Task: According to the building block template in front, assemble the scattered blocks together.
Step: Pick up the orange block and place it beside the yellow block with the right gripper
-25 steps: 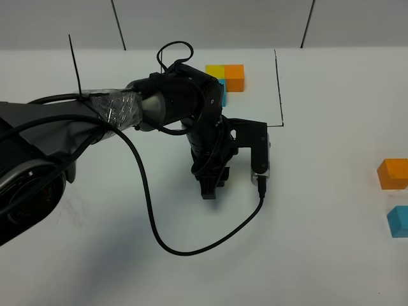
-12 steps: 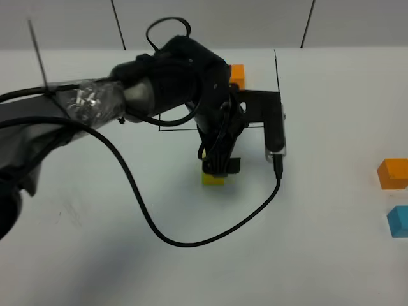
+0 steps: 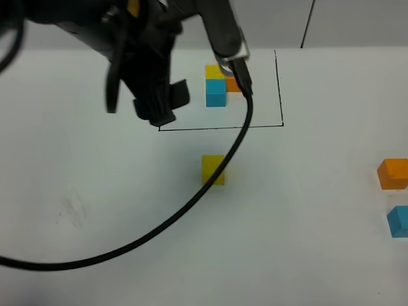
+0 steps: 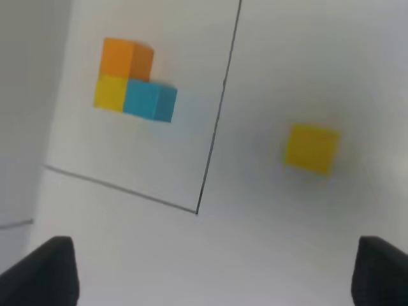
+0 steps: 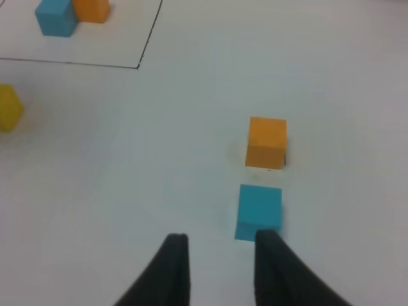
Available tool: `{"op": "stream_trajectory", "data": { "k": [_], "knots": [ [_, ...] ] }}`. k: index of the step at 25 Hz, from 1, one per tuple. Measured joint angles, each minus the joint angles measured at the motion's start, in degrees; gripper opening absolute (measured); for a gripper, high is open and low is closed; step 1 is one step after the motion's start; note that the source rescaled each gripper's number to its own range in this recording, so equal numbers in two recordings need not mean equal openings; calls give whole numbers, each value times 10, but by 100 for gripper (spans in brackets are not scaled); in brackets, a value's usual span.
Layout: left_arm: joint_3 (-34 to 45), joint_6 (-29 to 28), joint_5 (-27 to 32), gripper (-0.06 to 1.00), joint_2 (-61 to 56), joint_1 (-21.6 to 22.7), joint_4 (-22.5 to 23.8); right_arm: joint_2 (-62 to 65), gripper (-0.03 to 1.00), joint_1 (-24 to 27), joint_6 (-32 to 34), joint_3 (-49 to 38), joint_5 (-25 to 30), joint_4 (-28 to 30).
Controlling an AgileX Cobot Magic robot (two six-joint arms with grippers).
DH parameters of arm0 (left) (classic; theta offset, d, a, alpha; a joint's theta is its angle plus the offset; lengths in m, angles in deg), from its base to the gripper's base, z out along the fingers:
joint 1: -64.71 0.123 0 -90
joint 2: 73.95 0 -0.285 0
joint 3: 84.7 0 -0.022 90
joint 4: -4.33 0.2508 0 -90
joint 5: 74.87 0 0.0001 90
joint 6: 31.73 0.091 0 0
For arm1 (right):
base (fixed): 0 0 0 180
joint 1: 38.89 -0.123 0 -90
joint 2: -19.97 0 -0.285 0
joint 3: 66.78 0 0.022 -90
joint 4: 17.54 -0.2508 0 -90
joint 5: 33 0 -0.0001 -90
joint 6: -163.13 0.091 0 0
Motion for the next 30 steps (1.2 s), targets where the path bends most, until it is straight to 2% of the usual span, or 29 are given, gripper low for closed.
{"op": "stream_trajectory", "data": {
  "k": [3,7,13,17,21,24,27,30],
  "knots": [
    [5,-72,59,68,-63,0,46,0,0,0,0,0,0,0],
    [54,-135,62,66,-155,0,104,0,0,0,0,0,0,0],
    [183,-200,62,65,-348,0,112,0,0,0,0,0,0,0],
    [270,-211,62,65,-492,0,113,0,0,0,0,0,0,0],
    [314,-212,62,65,-613,1,89,0,0,0,0,0,0,0],
    [327,-201,62,64,-678,19,46,0,0,0,0,0,0,0],
    [337,-157,63,60,-716,69,2,0,0,0,0,0,0,-1],
    [356,-121,63,55,-742,146,-34,0,0,0,0,0,0,-1]
  ]
}}
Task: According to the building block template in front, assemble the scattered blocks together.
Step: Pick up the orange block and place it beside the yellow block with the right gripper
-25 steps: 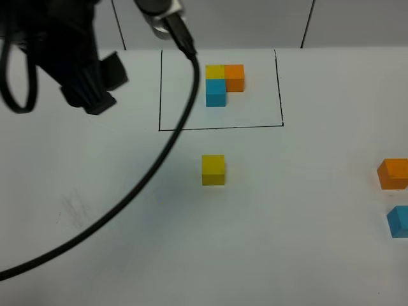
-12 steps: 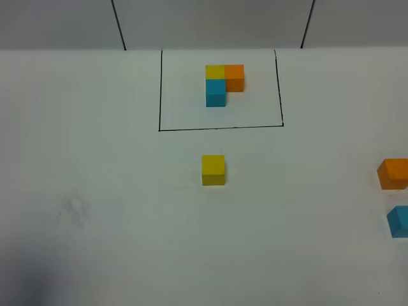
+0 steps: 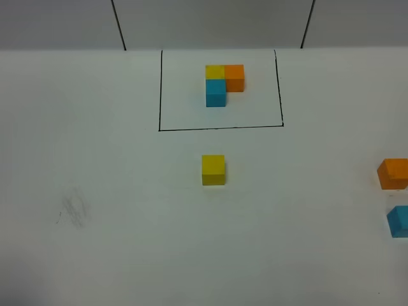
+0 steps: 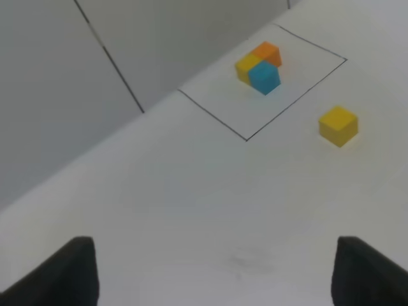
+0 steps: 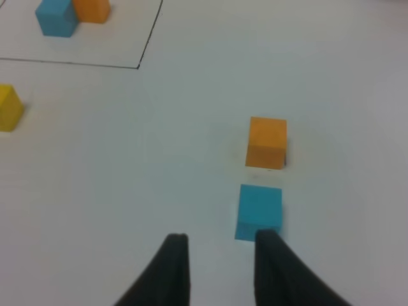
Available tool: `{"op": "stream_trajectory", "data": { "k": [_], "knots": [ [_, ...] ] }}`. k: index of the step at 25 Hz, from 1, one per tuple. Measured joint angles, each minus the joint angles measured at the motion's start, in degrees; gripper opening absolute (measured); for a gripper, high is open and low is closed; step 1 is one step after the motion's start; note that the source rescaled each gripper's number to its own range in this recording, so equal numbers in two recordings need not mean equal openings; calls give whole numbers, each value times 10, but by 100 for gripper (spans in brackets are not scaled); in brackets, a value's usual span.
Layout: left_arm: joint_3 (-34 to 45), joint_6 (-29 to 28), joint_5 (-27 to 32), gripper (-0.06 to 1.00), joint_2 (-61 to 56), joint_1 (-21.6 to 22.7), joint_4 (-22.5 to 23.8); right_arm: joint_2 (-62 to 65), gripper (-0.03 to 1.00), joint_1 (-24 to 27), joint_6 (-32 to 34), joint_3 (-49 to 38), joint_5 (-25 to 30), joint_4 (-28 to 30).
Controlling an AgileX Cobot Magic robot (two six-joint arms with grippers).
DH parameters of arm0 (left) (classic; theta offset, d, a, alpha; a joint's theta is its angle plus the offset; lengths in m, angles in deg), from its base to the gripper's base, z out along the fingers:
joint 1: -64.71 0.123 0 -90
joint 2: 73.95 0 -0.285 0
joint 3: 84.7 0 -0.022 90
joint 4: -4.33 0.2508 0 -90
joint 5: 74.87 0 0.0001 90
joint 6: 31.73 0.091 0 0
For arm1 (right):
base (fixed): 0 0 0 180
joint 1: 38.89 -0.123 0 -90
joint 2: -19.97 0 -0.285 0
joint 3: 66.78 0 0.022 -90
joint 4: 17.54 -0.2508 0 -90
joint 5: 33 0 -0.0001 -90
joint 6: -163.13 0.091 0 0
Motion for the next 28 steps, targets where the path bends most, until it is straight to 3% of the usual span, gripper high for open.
{"op": "stream_trajectory", "data": {
  "k": [7,13,19,28],
  "knots": [
    [87,-24,0,54,-83,166,-91,0,0,0,0,0,0,0],
    [173,-118,-24,54,-163,257,-95,0,0,0,0,0,0,0],
    [230,-187,-22,54,-170,302,-85,0,0,0,0,0,0,0],
    [290,-195,-45,53,-170,305,-66,0,0,0,0,0,0,0]
  ]
}}
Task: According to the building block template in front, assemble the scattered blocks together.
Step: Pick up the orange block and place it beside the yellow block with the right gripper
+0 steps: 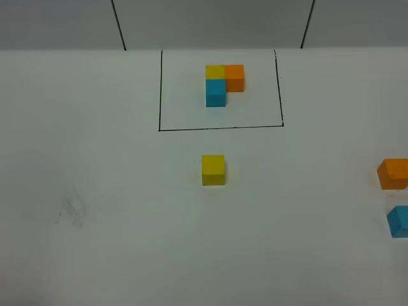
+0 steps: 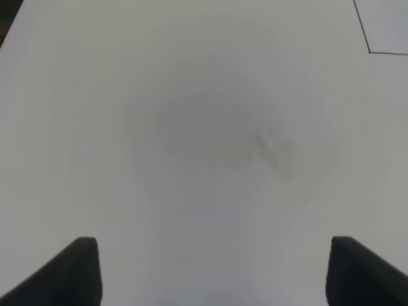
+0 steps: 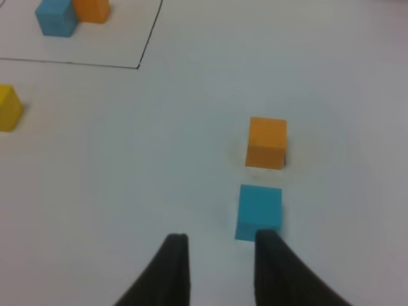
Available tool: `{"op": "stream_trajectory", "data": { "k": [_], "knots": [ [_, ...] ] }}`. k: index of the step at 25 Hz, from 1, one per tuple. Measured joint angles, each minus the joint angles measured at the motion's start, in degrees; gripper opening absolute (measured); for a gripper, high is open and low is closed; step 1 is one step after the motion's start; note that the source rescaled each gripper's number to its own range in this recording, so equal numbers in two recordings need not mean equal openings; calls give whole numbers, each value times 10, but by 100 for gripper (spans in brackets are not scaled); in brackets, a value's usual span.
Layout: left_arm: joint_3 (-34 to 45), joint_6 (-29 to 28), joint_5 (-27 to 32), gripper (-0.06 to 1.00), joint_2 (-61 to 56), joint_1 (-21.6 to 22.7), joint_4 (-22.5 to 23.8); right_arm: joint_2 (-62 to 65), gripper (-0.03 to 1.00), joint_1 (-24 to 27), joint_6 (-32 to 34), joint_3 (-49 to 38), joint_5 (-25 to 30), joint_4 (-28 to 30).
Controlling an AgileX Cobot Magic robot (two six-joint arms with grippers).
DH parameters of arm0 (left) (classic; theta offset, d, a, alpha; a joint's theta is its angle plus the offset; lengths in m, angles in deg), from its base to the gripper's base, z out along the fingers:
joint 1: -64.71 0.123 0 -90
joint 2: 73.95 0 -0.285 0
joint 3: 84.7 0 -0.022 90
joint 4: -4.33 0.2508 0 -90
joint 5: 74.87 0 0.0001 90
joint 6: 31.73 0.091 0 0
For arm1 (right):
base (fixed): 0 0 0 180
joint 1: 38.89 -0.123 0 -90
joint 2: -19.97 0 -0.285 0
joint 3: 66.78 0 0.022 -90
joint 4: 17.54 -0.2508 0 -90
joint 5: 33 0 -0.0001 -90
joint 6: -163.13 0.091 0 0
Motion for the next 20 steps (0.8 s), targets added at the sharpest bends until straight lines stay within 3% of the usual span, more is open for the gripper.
{"op": "stream_trajectory", "data": {
  "k": [20],
  "knots": [
    [14,-1,-27,53,0,0,11,0,0,0,0,0,0,0]
  ]
}}
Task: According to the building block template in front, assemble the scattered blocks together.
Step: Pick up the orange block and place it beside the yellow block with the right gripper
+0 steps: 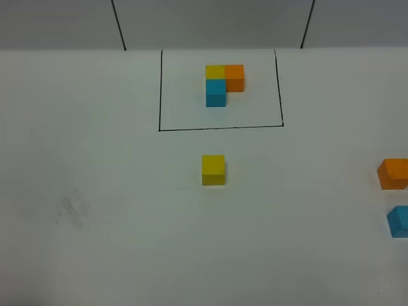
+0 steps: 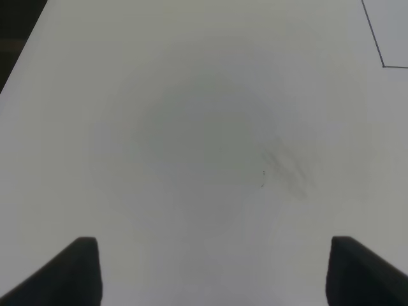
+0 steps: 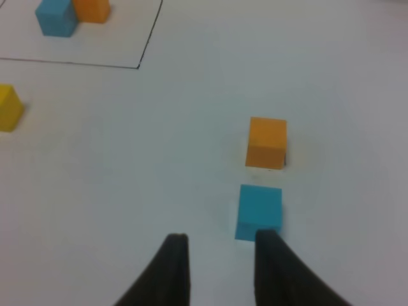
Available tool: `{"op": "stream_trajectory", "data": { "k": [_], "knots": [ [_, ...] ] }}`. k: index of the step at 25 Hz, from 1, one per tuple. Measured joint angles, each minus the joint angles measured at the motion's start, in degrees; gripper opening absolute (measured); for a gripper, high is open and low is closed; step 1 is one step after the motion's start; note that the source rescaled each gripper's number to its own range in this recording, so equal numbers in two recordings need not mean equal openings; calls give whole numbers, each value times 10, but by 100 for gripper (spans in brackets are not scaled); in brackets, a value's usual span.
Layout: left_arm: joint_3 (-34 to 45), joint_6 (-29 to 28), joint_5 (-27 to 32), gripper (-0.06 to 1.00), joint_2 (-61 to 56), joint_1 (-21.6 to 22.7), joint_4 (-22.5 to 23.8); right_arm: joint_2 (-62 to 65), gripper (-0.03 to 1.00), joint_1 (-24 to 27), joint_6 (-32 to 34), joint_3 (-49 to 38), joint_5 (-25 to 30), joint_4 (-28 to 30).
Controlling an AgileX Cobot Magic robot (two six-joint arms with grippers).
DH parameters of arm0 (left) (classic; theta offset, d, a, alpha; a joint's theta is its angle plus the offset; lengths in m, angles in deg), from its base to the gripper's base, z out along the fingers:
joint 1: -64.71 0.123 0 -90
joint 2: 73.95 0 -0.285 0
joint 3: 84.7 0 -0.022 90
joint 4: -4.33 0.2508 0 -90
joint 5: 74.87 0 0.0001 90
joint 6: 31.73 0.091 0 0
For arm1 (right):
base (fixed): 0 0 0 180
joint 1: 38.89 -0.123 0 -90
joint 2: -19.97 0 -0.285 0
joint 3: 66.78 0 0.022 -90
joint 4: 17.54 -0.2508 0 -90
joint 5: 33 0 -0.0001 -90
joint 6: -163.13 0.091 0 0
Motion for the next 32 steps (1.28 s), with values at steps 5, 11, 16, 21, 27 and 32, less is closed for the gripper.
{"op": "stream_trajectory", "data": {
  "k": [5,11,16,21,27,32],
  "knots": [
    [0,0,0,53,0,-12,0,0,0,0,0,0,0,0],
    [0,0,0,53,0,-42,0,0,0,0,0,0,0,0],
    [0,0,0,53,0,-42,0,0,0,0,0,0,0,0],
    [0,0,0,53,0,-39,0,0,0,0,0,0,0,0],
    [0,1,0,53,0,-24,1,0,0,0,0,0,0,0],
    [0,1,0,53,0,-37,1,0,0,0,0,0,0,0]
  ]
}}
